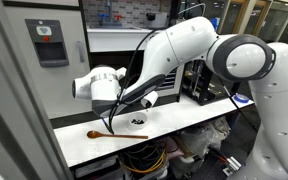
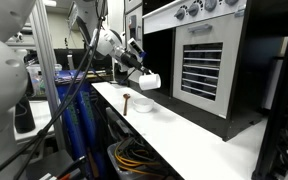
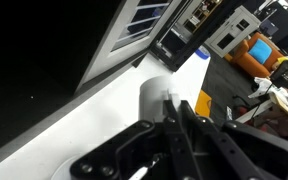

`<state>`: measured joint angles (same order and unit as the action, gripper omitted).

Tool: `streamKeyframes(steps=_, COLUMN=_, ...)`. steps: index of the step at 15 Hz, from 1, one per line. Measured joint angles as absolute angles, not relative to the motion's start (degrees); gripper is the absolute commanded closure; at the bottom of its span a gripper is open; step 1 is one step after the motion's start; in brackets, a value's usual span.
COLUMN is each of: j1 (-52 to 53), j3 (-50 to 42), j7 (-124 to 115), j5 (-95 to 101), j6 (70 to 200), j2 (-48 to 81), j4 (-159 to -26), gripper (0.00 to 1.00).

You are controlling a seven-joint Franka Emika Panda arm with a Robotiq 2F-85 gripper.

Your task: Lift the white cup and empty its contents into the bowl

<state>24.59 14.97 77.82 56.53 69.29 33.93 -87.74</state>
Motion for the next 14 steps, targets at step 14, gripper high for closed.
streamKeyframes(steps=14, j1=24.6, j3=15.4, j7=78.5, j5=59.8, j6=69.2, j2=35.2, j4=-87.8, gripper=0.98)
